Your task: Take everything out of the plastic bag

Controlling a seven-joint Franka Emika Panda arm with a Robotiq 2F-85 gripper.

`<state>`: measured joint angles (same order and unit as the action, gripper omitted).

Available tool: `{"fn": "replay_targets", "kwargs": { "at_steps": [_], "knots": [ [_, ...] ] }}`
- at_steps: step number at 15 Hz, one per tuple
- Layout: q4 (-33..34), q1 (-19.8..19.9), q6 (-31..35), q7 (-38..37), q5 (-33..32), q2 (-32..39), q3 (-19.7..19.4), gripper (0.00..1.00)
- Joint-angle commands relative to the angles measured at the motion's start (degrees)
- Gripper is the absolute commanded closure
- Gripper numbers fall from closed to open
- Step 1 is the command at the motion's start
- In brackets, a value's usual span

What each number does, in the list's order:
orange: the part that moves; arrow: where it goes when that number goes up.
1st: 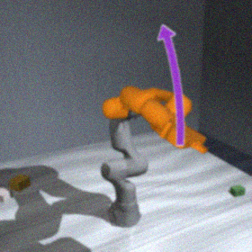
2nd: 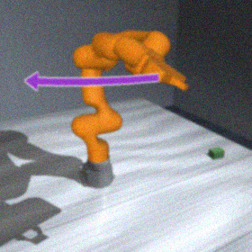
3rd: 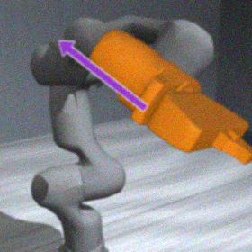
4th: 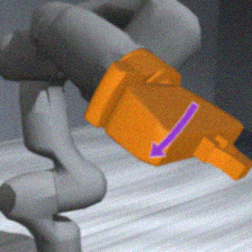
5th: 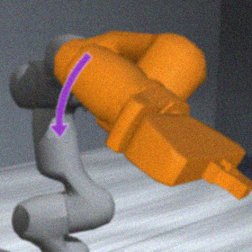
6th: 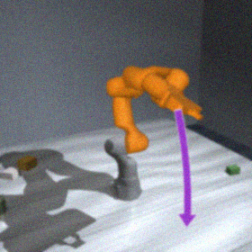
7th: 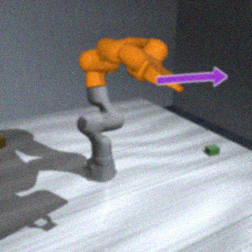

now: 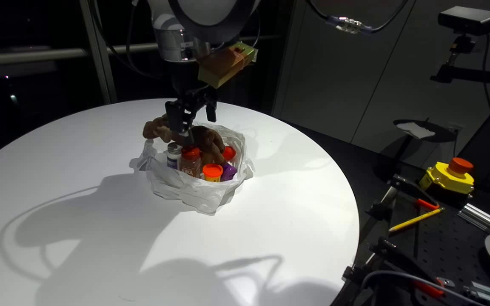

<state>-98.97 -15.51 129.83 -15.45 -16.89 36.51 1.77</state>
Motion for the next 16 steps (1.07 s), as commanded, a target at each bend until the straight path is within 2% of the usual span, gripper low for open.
{"fn": "replay_targets", "kwargs": {
  "at_steps": [1, 4, 5, 6, 7, 8, 12, 16],
  "knots": [
    [5.21, -0.92, -0.94, -3.87, -0.25, 3.04, -3.02, 0.0],
    [8.25, -0.42, -1.27, -4.61, 0.36, 5.41, -4.12, 0.0],
    [9.35, -0.18, -1.47, -4.48, 0.71, 6.2, -4.24, 0.25],
    [10.18, 0.34, -1.46, -3.62, 1.45, 6.75, -3.87, 0.27],
    [10.91, 0.86, -1.34, -2.53, 2.26, 7.25, -3.33, 0.34],
    [11.53, 1.23, -1.16, -1.61, 2.89, 7.78, -2.85, 0.44],
    [13.42, 2.19, -1.26, 0.88, 5.62, 9.44, -1.66, 0.73],
    [9.94, 3.25, -0.78, 2.81, 9.18, 6.87, -0.22, 0.98]
  ]
}}
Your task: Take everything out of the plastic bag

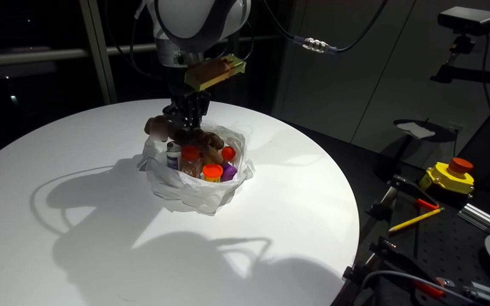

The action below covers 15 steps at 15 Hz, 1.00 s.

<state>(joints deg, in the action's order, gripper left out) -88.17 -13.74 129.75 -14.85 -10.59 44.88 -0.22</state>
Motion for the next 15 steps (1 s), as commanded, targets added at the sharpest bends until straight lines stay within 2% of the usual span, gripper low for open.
{"fn": "replay_targets", "kwargs": {
  "at_steps": [1, 5, 11, 15],
  "knots": [
    [-2.93, 1.3, -0.23, 1.38, 3.43, -3.17, 1.66, 0.99],
    [-13.96, -1.54, 2.63, -5.67, 1.64, -12.46, -0.57, 0.97],
    [-30.79, -7.01, 7.8, -20.18, -0.6, -25.48, -0.55, 0.98],
    [-43.27, -9.56, 13.31, -31.0, -6.32, -34.1, 0.97, 0.98]
  ]
}}
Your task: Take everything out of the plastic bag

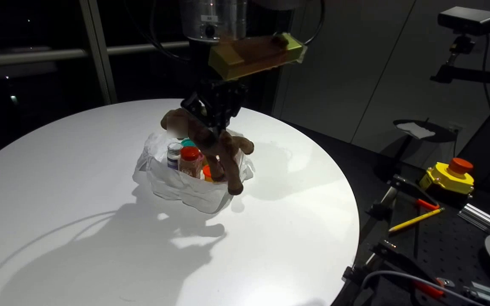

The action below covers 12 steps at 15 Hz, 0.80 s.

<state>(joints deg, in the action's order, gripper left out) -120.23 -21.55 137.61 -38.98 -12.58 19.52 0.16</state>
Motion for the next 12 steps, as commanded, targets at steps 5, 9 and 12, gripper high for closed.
{"fn": "replay_targets", "kwargs": {
  "at_steps": [5, 9, 12],
  "knots": [
    [-10.6, -4.12, 4.65, -19.12, -18.28, -6.72, 4.16, 0.99],
    [0.06, -5.09, 1.84, -23.63, -23.71, 3.57, 5.45, 0.99],
    [7.99, -5.18, 2.34, -19.95, -20.15, 12.27, 6.23, 0.99]
  ]
}}
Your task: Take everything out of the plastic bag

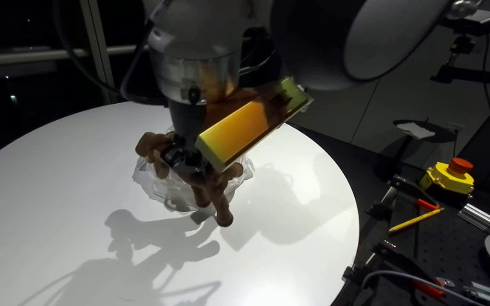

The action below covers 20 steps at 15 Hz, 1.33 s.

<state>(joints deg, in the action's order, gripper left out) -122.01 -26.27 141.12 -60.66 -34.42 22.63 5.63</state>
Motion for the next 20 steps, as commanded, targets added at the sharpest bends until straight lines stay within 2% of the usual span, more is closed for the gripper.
{"fn": "replay_targets", "kwargs": {
  "at_steps": [1, 4, 5, 8, 11, 15, 17, 20],
  "knots": [
    [12.57, -0.82, -1.38, 2.55, 2.76, 11.9, 0.86, 0.99],
    [19.37, -1.74, -1.29, 5.9, 7.03, 18.3, 1.1, 0.99],
    [20.87, -2.11, -1.4, 7.1, 8.77, 19.61, 1.07, 0.75],
    [21.06, -3.37, -0.35, 7.38, 12.04, 19.08, -0.14, 0.54],
    [16.49, -4.27, 1.25, 5.02, 12.83, 14.24, -1.47, 0.3],
    [11.14, -4.03, 3.84, 0.89, 13.32, 9.36, -2.67, 0.02],
    [8.65, -3.8, 4.53, -3.25, 13.61, 7.56, -3.89, 0.0],
    [3.74, -1.81, 7.77, -5.65, 14.59, 5.37, -4.9, 0.0]
  ]
}}
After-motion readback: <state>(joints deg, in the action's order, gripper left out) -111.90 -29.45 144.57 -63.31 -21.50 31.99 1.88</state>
